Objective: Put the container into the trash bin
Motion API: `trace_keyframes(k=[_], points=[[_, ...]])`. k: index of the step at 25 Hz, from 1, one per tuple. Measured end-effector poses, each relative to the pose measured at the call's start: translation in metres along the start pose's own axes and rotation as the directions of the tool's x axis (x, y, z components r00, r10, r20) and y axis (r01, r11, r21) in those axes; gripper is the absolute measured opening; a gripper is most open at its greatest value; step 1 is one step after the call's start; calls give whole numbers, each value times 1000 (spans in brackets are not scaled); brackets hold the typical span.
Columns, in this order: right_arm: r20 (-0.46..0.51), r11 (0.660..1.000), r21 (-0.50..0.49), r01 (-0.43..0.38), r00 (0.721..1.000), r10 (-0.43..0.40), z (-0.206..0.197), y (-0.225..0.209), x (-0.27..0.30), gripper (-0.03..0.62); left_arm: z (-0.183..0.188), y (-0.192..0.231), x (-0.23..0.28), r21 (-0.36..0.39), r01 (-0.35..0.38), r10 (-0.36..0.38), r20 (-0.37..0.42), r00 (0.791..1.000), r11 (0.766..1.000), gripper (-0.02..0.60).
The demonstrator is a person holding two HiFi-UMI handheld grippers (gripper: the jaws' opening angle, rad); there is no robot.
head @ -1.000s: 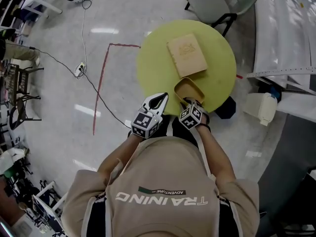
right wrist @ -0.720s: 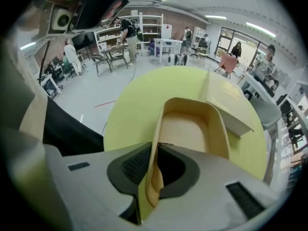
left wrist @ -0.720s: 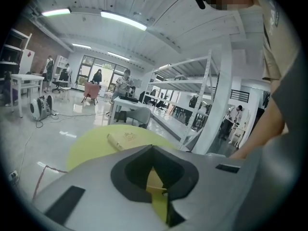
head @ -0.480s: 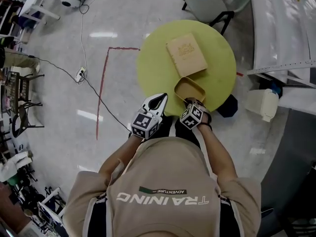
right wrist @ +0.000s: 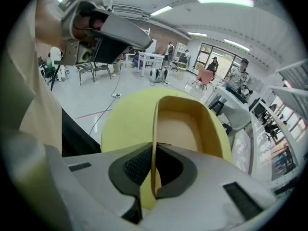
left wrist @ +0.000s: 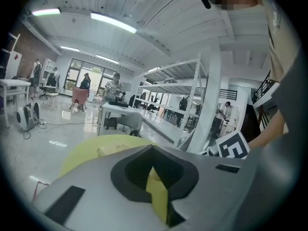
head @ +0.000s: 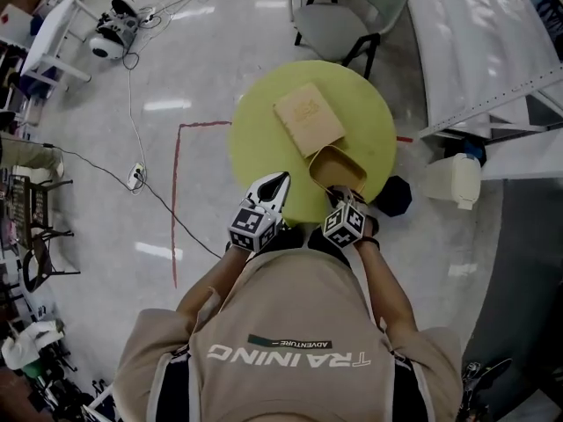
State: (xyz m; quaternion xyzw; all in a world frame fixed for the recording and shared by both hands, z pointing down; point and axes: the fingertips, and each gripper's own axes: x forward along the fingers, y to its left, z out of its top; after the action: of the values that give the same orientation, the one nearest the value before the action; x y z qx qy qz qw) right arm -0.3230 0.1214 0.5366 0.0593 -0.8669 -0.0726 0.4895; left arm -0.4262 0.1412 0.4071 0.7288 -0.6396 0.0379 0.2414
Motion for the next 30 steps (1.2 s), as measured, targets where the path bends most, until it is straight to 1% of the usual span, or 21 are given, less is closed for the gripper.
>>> trace_keyframes(k=[4,6,8,10,12,14,17,19,21,24,26,30], points=[[-11,995,61,80,997,-79,-12,-16,-22,9,8,-11,11,67,54,-54,3,999,996,2],[-26,986,104,127,992,-125,-22,-26,-33,9,10,-21,21,89,103,-102,-10,995,991,2],[-45,972,163,172,985,-167,-36,-32,-45,9,9,-36,33,108,167,-164,-36,986,980,2],[-77,948,226,222,975,-210,-54,-37,-59,9,7,-54,47,129,245,-238,-64,969,961,2],[-124,919,282,275,960,-249,-77,-35,-74,9,3,-75,58,143,328,-317,-93,944,934,2],[-160,897,317,309,949,-270,-98,-30,-87,9,-6,-93,66,152,383,-369,-112,923,911,2],[-192,875,349,335,940,-283,-124,-24,-97,9,-18,-111,77,159,415,-397,-134,908,896,2],[-228,856,375,356,930,-287,-144,-14,-110,9,-26,-127,78,150,447,-426,-154,892,882,2],[-257,837,390,385,918,-302,-161,-12,-123,9,-32,-143,81,152,483,-458,-173,872,862,2],[-267,810,411,418,905,-331,-173,-16,-134,9,-38,-160,86,176,525,-490,-207,847,833,2],[-264,797,426,428,901,-343,-182,-18,-141,9,-39,-171,89,186,534,-495,-217,841,825,2],[-249,791,436,430,902,-353,-211,-22,-158,9,-45,-204,93,197,528,-487,-222,845,826,2]])
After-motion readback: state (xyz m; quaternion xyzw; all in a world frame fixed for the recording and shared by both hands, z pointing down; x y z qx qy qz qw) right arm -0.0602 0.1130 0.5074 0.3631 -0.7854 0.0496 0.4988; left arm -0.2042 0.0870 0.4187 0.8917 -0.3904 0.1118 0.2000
